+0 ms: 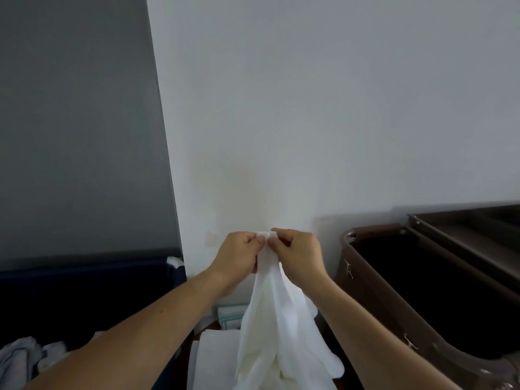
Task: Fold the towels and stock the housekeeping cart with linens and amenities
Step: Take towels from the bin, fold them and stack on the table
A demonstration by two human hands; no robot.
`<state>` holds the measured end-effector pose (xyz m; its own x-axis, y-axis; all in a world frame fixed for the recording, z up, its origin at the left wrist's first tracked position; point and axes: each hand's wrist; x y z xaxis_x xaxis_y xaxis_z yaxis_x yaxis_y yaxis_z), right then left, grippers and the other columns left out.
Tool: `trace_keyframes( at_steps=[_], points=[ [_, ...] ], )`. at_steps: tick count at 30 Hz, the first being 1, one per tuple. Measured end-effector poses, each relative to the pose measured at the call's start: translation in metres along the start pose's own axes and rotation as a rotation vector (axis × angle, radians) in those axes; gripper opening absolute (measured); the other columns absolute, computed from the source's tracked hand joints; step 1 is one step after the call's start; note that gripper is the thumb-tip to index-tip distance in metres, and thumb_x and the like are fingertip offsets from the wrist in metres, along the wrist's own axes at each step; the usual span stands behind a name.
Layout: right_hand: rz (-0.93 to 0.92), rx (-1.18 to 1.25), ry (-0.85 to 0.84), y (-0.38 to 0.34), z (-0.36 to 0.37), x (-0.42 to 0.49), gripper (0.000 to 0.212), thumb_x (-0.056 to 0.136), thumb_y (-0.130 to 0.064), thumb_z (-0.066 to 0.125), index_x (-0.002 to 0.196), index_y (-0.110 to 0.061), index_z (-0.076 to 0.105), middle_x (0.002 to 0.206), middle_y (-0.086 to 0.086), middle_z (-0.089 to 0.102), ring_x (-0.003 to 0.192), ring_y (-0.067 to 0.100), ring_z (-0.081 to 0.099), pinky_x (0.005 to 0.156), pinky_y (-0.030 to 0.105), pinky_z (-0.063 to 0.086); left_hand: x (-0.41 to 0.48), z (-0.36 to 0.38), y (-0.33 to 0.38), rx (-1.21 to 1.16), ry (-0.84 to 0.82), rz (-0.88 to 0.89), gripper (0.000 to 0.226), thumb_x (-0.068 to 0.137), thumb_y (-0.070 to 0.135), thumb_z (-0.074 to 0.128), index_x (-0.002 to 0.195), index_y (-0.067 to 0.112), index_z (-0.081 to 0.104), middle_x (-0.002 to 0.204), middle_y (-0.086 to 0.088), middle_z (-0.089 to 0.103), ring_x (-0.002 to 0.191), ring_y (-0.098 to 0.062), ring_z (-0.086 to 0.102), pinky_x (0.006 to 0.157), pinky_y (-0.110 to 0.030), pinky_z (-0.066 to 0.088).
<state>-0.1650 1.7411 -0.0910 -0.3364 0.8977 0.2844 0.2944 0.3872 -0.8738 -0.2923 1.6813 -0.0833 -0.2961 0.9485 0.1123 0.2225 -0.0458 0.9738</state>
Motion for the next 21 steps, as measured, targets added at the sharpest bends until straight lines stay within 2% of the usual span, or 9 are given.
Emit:
trace_keyframes(
  at_steps=[2,5,9,10,12,15,17,19,21],
  points=[
    [0.009,0.02,-0.033,0.004,-0.001,-0.002,0.02,0.093,-0.018,0.061,0.106,-0.019,0.076,0.086,-0.007,0.074,0.082,0.005,0.067,0.079,0.02,0.053,0.001,-0.002,-0.002,0.047,-0.022,-0.004,0.032,0.104,0.019,0.045,0.096,0.003,0.072,0.091,-0.018,0.074,0.09,-0.04,0.07,0.083,-0.059,0.055],
    [-0.038,-0.002,-0.09,0.005,-0.003,-0.006,0.032,0.091,-0.007,0.053,0.089,-0.031,0.074,0.077,0.0,0.072,0.074,0.015,0.065,0.073,0.017,0.05,0.0,-0.006,-0.004,0.122,-0.061,0.002,0.036,0.102,0.021,0.045,0.099,-0.008,0.067,0.098,-0.032,0.066,0.095,-0.051,0.062,0.087,-0.064,0.05],
    [-0.019,0.054,-0.18,0.01,-0.003,-0.007,0.07,0.085,0.006,0.048,0.069,-0.058,0.071,0.079,-0.019,0.074,0.081,0.005,0.07,0.085,0.021,0.054,-0.005,-0.008,-0.005,0.259,-0.106,0.048,0.036,0.101,0.024,0.046,0.1,-0.005,0.067,0.098,-0.03,0.066,0.088,-0.046,0.062,0.087,-0.059,0.052],
    [-0.017,0.051,-0.19,0.012,-0.003,-0.006,0.07,0.084,0.007,0.047,0.072,-0.057,0.072,0.079,-0.02,0.074,0.083,0.005,0.07,0.087,0.023,0.055,-0.006,-0.009,-0.005,0.29,-0.118,0.058,0.037,0.101,0.027,0.047,0.101,-0.004,0.067,0.097,-0.029,0.065,0.081,-0.041,0.061,0.085,-0.055,0.051],
    [-0.002,0.058,-0.19,0.015,-0.004,-0.007,0.057,0.083,0.009,0.048,0.093,-0.038,0.079,0.083,-0.014,0.075,0.085,0.006,0.071,0.091,0.028,0.056,-0.007,-0.01,-0.007,0.358,-0.141,0.084,0.041,0.099,0.031,0.052,0.101,-0.008,0.063,0.091,-0.029,0.064,0.072,-0.026,0.054,0.075,-0.05,0.052],
    [0.001,0.069,-0.215,0.017,-0.007,-0.007,0.047,0.084,0.011,0.048,0.111,-0.016,0.075,0.09,-0.008,0.075,0.084,0.007,0.072,0.092,0.03,0.055,-0.008,-0.012,-0.008,0.413,-0.1,0.127,0.043,0.095,0.033,0.06,0.091,-0.01,0.061,0.074,-0.018,0.058,0.065,-0.02,0.05,0.065,-0.039,0.046],
    [-0.024,0.075,-0.234,0.018,-0.009,-0.009,0.045,0.085,0.01,0.048,0.106,-0.018,0.076,0.088,-0.006,0.075,0.082,0.011,0.071,0.09,0.031,0.056,-0.009,-0.014,-0.01,0.423,-0.086,0.147,0.042,0.097,0.032,0.059,0.09,-0.01,0.061,0.079,-0.022,0.063,0.066,-0.028,0.054,0.069,-0.046,0.052],
    [-0.055,0.064,-0.223,0.019,-0.014,-0.011,0.045,0.087,0.006,0.051,0.097,-0.031,0.077,0.089,-0.008,0.075,0.083,0.013,0.07,0.086,0.031,0.056,-0.011,-0.018,-0.013,0.409,-0.122,0.14,0.038,0.1,0.03,0.054,0.094,-0.007,0.064,0.089,-0.024,0.066,0.075,-0.035,0.061,0.078,-0.051,0.053],
    [-0.115,0.039,-0.153,0.021,-0.021,-0.011,0.042,0.089,-0.003,0.061,0.089,-0.043,0.073,0.094,-0.013,0.073,0.086,0.005,0.066,0.082,0.025,0.053,-0.011,-0.024,-0.011,0.351,-0.149,0.103,0.029,0.101,0.025,0.053,0.099,0.0,0.067,0.097,-0.02,0.069,0.089,-0.038,0.065,0.085,-0.053,0.054]
  ],
)
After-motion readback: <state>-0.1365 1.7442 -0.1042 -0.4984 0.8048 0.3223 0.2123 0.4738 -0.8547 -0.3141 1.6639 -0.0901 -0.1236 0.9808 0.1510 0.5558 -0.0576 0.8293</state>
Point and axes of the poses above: each hand's wrist, its own x-axis towards the middle knuckle, its own z-axis out of the palm, y = z × x
